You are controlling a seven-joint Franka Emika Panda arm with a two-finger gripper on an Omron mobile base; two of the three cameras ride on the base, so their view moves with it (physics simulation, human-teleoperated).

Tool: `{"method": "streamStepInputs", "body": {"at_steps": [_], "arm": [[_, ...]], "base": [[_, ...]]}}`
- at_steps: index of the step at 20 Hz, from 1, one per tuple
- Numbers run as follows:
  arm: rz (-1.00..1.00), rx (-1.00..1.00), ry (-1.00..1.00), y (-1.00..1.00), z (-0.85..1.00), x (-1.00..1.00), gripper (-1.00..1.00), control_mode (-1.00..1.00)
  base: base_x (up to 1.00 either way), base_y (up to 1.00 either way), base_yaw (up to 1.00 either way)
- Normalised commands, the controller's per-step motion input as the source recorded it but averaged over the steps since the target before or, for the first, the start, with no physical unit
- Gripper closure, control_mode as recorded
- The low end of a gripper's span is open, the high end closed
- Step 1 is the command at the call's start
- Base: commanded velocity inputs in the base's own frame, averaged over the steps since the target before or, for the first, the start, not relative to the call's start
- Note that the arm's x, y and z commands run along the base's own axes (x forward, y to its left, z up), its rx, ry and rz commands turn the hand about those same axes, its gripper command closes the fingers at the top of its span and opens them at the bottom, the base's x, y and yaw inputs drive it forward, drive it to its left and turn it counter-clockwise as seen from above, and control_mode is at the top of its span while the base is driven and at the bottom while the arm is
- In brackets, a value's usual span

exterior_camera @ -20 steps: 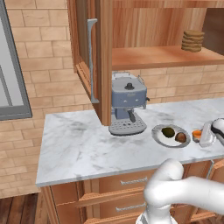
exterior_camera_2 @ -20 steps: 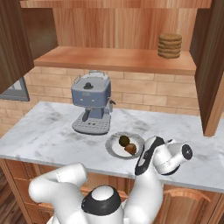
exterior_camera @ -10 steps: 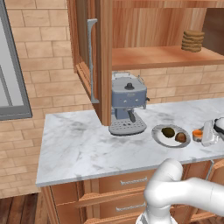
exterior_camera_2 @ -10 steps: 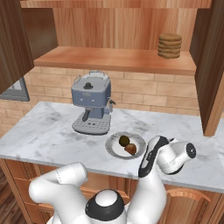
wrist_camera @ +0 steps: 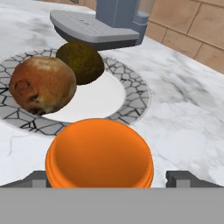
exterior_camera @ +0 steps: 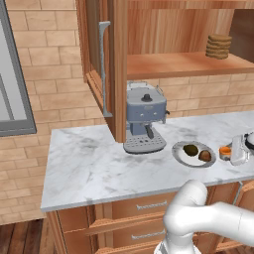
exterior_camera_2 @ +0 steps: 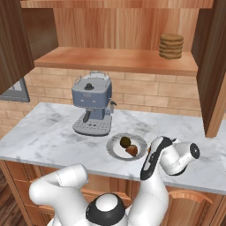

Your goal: Pick the avocado and bread from the counter and place them on the plate. Then pick the jam from the cabinet and place it next to the plate. Lastly close the cabinet door.

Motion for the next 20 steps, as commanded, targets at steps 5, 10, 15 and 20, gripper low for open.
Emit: {"method": "streamStepInputs", "body": {"at_steps": [5, 10, 15, 20], "arm": [[0.06, 0.0, -0.01, 0.01, 0.0, 0.0, -1.0, -1.0], [0.06, 0.0, -0.05, 0.0, 0.03, 0.0, -1.0, -1.0], [0.08, 0.0, 0.01, 0.01, -0.21, 0.04, -1.0, -1.0], [0.05, 0.0, 0.0, 0.0, -0.27, 0.0, -1.0, -1.0]], "base": [[0.0, 0.0, 0.0], [0.0, 0.0, 0.0], [0.0, 0.0, 0.0], [0.0, 0.0, 0.0]]}}
